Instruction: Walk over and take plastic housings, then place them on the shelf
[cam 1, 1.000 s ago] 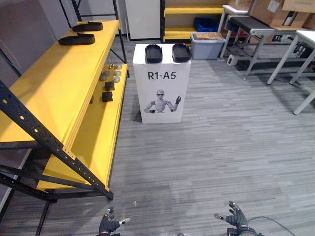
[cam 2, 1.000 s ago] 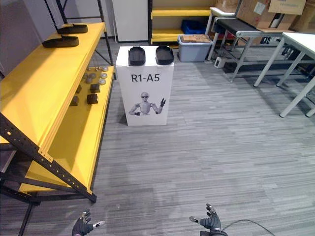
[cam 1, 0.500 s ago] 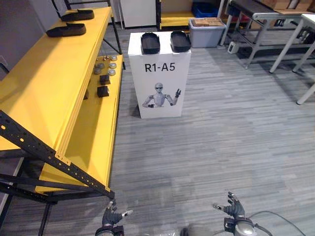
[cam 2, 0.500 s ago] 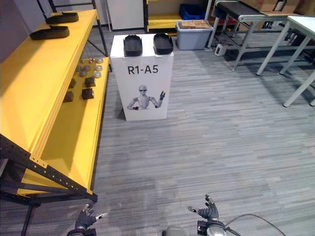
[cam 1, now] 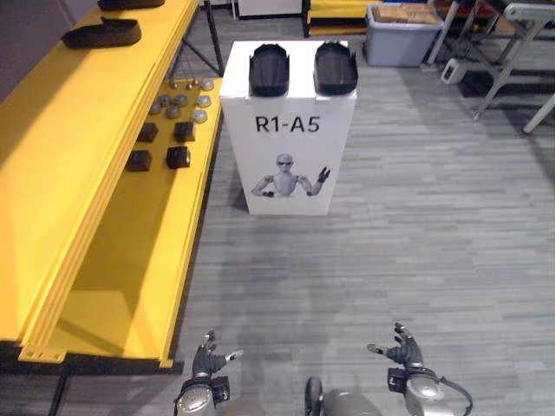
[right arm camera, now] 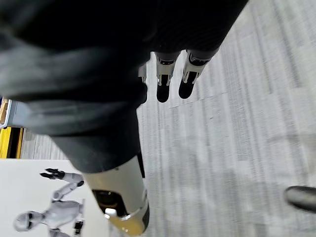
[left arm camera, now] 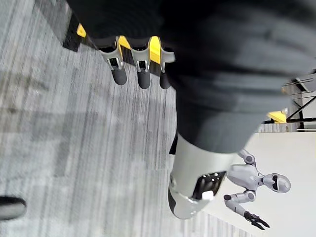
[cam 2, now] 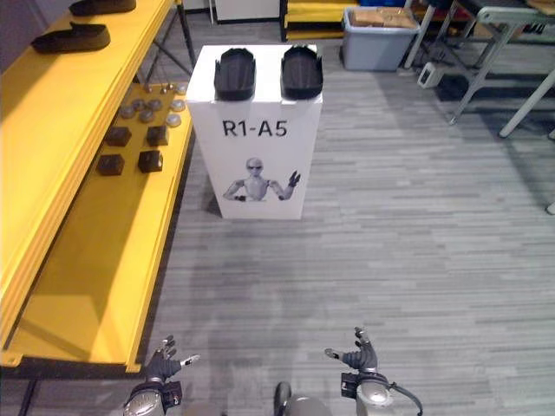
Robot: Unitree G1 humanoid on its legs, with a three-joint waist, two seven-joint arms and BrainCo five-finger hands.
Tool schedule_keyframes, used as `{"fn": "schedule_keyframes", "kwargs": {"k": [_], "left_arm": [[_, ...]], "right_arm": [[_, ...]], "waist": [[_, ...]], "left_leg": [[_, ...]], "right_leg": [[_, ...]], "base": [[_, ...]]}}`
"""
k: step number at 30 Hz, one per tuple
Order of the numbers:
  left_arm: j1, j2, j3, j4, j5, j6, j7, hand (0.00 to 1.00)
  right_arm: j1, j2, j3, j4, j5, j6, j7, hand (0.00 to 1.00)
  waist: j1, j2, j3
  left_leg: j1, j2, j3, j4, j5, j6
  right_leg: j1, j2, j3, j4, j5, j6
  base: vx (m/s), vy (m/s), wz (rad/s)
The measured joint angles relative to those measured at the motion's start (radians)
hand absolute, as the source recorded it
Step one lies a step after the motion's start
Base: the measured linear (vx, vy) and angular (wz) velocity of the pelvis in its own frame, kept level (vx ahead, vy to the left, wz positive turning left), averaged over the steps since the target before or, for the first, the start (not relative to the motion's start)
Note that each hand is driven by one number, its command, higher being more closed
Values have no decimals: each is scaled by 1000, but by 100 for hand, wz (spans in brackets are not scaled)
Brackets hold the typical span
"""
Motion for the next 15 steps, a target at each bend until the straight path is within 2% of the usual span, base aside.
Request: {"fn": "schedule_keyframes", "kwargs": {"k": [2,3,4,5,6,7,8,9,10,11,12,13,14,15], "left_arm": [[12,-20,0,-6,-1,0,0,0],[12,-23,2,-10,-1,0,-1,0],[12,-22,1,-14,-2,0,-1,0],[14,-24,1,-25,-2,-1,-1,0],[14,-30,2,-24,-2,-1,-1,0],[16,-30,3,-25,-3,-1,0,0],[24,-30,9,-24,-3,-1,0,0],[23,-35,14,-20,-7,-1,0,0],[21,-37,14,-18,-8,0,0,0],[22,-37,14,-17,-13,-1,-1,0],[19,-30,18,-2,-20,0,0,0],[15,-27,20,5,-22,1,1,0],[9,-19,18,20,-25,8,3,0],[9,-18,18,19,-30,9,5,0]], "right_arm": [[-8,0,-3,3,15,0,-1,0],[-18,4,-7,5,15,0,-1,0],[-21,4,-10,6,15,0,-1,0],[-24,3,-28,8,15,0,-2,0],[-24,0,-43,25,15,0,-3,0],[-22,0,-42,37,15,2,-6,0],[-17,2,-40,47,14,6,-11,0],[-18,3,-39,55,11,7,-12,0],[-20,3,-39,64,9,7,-12,0],[-26,6,-40,82,9,8,-12,0],[-26,20,-38,90,7,9,-11,0],[-26,28,-38,90,4,10,-10,0],[-15,36,-37,89,4,10,-8,0],[5,37,-29,85,4,10,-6,0]], "waist": [[15,-2,4],[24,-6,14],[27,-7,15],[30,-6,15],[33,11,9],[41,9,3],[50,-4,-12],[50,-21,-19],[51,-25,-21],[51,-23,-22],[51,-35,-14],[50,-42,-10],[44,-52,-4],[40,-50,-5]], "left_leg": [[-95,-40,39,-139,-33,17],[-114,-82,51,-320,-39,18],[-118,-101,52,-427,-30,21],[-129,-132,55,-627,21,18],[-130,-141,49,-755,117,30],[-121,-147,49,-757,167,43],[-115,-180,49,-737,201,86],[-116,-205,58,-705,179,118],[-111,-216,61,-700,162,130],[-84,-223,64,-709,140,140],[-27,-235,68,-728,115,148],[5,-245,68,-736,101,151],[79,-264,60,-748,73,158],[157,-269,51,-768,47,163]], "right_leg": [[79,-8,42,-63,-1,-1],[118,-25,63,-87,-1,0],[134,-32,69,-98,-7,7],[167,-46,89,-120,-35,20],[199,-44,101,-137,-59,34],[212,-52,116,-134,-76,40],[222,-78,131,-109,-121,56],[211,-110,137,-35,-172,77],[184,-122,136,26,-185,91],[112,-130,137,207,-191,105],[10,-145,139,470,-164,170],[-41,-160,139,613,-136,212],[-109,-183,135,804,-139,207],[-161,-197,116,879,-142,202]], "base": [[448,-16,-55],[315,54,-49],[395,89,-54],[394,117,-40],[411,133,-41],[463,162,-37],[528,160,-30],[549,148,-17],[542,128,-7],[635,164,-8],[625,168,-9],[625,150,7],[519,85,20],[519,72,26]]}}
